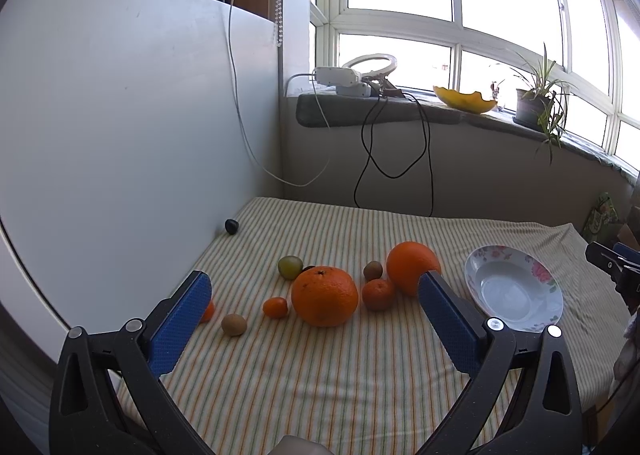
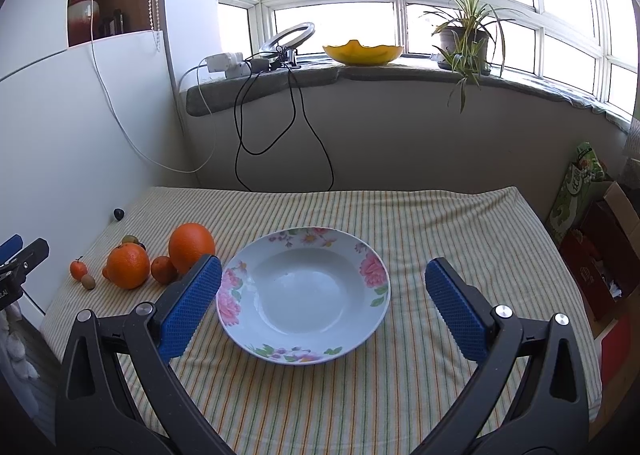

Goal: Organize fruits

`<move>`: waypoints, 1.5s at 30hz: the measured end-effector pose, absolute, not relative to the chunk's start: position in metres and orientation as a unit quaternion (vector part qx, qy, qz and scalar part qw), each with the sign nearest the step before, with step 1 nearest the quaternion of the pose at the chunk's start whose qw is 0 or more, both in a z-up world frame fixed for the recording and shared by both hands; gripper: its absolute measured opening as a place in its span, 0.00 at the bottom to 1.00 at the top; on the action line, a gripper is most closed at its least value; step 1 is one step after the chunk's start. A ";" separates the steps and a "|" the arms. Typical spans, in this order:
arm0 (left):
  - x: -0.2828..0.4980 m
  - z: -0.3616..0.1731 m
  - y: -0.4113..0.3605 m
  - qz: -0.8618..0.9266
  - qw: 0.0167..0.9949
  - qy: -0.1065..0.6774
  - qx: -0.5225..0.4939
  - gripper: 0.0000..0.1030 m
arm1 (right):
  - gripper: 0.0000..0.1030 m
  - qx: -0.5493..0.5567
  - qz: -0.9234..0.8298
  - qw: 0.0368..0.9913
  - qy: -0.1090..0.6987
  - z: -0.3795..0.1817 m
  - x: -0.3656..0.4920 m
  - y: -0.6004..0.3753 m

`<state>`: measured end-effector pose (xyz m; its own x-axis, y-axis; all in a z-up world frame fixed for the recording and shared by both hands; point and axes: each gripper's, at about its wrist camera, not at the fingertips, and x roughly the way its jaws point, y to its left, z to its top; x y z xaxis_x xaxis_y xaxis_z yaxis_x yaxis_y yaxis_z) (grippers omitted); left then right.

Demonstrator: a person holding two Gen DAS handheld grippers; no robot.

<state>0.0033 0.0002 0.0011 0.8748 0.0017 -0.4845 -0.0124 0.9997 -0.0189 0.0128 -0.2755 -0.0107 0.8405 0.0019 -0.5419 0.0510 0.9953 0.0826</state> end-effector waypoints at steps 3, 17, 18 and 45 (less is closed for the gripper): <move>0.002 0.001 0.000 0.004 0.969 0.249 -0.011 0.99 | 1.00 0.047 -0.012 0.958 0.282 -0.010 0.012 -0.275; 0.001 0.002 -0.002 0.000 0.969 0.247 -0.009 0.99 | 1.00 0.047 -0.012 0.959 0.279 -0.008 0.010 -0.274; 0.001 0.002 -0.002 0.001 0.969 0.247 -0.009 0.99 | 1.00 0.047 -0.012 0.959 0.279 -0.008 0.009 -0.274; 0.004 0.001 -0.003 -0.003 0.968 0.251 -0.010 0.99 | 1.00 0.045 -0.008 0.958 0.283 -0.010 0.011 -0.273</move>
